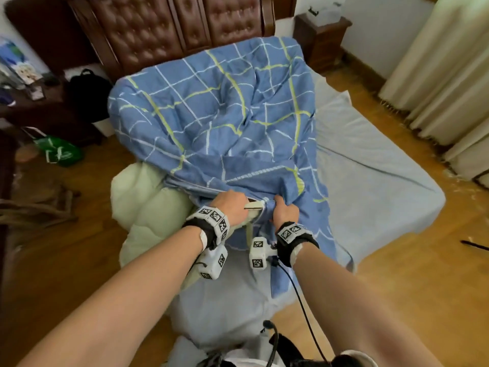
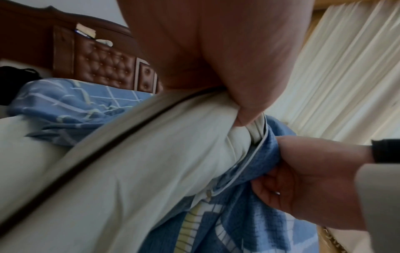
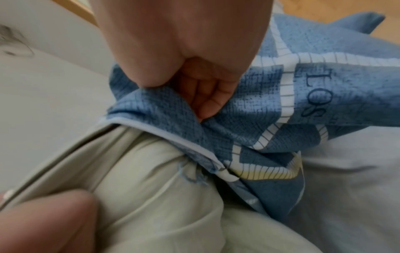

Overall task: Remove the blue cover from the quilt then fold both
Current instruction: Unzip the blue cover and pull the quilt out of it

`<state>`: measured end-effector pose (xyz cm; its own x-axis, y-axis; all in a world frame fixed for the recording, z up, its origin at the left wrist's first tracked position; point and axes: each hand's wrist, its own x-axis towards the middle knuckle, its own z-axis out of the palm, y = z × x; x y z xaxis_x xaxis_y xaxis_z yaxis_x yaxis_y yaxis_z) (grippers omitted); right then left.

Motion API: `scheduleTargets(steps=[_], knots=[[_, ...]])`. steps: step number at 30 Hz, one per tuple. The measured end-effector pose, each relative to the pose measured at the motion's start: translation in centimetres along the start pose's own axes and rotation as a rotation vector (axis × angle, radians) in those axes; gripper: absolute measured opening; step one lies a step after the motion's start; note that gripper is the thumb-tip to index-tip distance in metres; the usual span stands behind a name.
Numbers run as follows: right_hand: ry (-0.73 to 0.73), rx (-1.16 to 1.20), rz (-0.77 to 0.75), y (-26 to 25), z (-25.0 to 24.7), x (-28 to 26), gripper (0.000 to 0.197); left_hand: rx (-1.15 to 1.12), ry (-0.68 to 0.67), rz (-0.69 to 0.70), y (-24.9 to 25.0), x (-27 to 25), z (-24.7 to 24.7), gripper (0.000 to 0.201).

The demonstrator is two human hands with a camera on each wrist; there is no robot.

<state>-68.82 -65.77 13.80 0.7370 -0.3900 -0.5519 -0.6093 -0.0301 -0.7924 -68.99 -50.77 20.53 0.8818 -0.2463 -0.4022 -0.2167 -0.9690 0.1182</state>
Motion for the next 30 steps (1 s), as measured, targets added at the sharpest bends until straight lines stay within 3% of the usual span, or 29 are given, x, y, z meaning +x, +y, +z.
scheduleTargets(steps=[3, 5, 13, 15, 16, 18, 20, 24, 27, 30], knots=[[0.008, -0.221, 0.102, 0.4, 0.4, 0.0, 0.038, 0.001, -0.012, -0.034, -2.5, -1.5, 0.5, 0.019], [-0.018, -0.371, 0.091, 0.8, 0.1, 0.9, 0.04, 0.002, -0.012, -0.077, -5.0, -2.6, 0.6, 0.022], [-0.017, -0.439, 0.209, 0.3, 1.7, 1.0, 0.056, -0.258, 0.014, -0.274, -13.7, -5.7, 1.0, 0.024], [0.049, -0.192, 0.268, 1.3, 2.9, 1.9, 0.056, -0.328, 0.009, -0.295, -15.2, -6.1, 1.0, 0.021], [0.011, -0.092, 0.24, 2.3, 4.1, 1.6, 0.062, -0.36, 0.01, -0.302, -15.8, -6.1, 1.0, 0.02], [-0.072, 0.145, 0.203, 5.4, 7.2, 2.6, 0.102, -0.44, 0.026, -0.314, -17.1, -5.7, 0.8, 0.015], [-0.103, 0.214, 0.18, 6.9, 10.1, 1.6, 0.135, -0.48, 0.046, -0.303, -18.0, -5.1, 0.5, 0.013], [0.172, -0.222, 0.09, 5.2, 12.8, -4.8, 0.153, -0.509, 0.076, -0.201, -18.8, -4.6, -0.1, 0.018], [0.277, -0.312, 0.232, 6.4, 13.5, -4.7, 0.136, -0.541, 0.098, -0.184, -19.4, -5.1, -0.9, 0.016], [-0.036, -0.16, 0.352, 7.7, 15.9, -3.4, 0.094, -0.561, 0.119, -0.21, -20.3, -6.0, -1.7, 0.027]])
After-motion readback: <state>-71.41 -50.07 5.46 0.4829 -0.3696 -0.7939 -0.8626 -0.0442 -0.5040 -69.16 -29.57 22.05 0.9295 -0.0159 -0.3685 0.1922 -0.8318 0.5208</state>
